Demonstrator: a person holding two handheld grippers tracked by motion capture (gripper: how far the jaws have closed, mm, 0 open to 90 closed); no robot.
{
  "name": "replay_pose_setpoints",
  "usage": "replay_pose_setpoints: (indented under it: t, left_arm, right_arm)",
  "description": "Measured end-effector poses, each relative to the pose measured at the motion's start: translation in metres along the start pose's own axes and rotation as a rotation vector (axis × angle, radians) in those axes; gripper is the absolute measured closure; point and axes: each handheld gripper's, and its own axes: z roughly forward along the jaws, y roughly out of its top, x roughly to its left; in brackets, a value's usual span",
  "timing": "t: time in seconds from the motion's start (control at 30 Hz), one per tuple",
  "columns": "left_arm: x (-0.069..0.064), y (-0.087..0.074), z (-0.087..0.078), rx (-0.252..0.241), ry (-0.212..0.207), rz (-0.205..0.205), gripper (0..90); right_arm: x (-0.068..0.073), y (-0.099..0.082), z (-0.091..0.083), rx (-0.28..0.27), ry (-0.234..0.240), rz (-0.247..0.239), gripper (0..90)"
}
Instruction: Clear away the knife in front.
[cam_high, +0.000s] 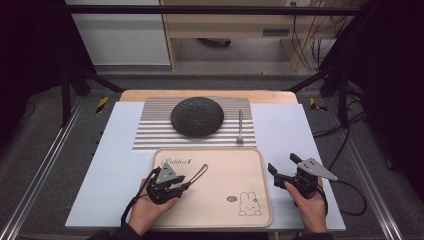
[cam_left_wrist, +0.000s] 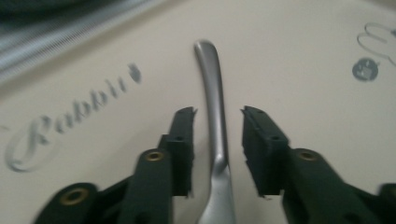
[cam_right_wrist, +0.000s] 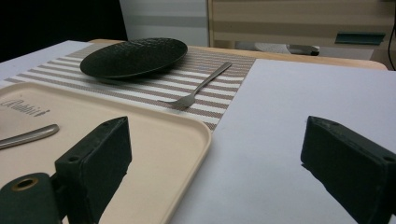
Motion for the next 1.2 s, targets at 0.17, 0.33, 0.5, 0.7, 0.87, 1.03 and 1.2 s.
replay_pose_setpoints:
  t: [0.17,0.33,0.5,0.7,0.87,1.03,1.2]
  left_arm:
    - [0.016,-0.004,-0.011,-0.157,0.159,0.029,37.8]
    - [0.027,-0.009,-0.018,-0.188,0.208,0.006,24.9]
    - [0.039,-0.015,-0.032,-0.204,0.284,0.003,18.4]
    - [0.048,-0.024,-0.035,-0.224,0.313,-0.031,14.2]
    - [0.049,-0.027,-0.032,-0.223,0.32,-0.04,8.4]
    - [0.051,-0.029,-0.033,-0.216,0.308,-0.05,6.2]
    - [0.059,-0.032,-0.038,-0.218,0.311,-0.086,5.7]
  right_arm:
    - [0.001,-0.002,0.002,0.02,-0.013,-0.006,8.1]
    - [0.0,-0.003,0.002,0.025,-0.032,0.0,8.1]
    - [0.002,-0.003,0.003,0.033,-0.04,-0.006,8.1]
    - [0.004,-0.003,0.005,0.058,-0.031,-0.009,8.0]
    - [0.006,-0.003,0.009,0.088,-0.029,0.008,8.0]
    - [0.014,0.001,0.019,0.147,-0.014,-0.032,8.0]
    - [0.032,0.029,0.033,0.188,0.023,-0.129,8.1]
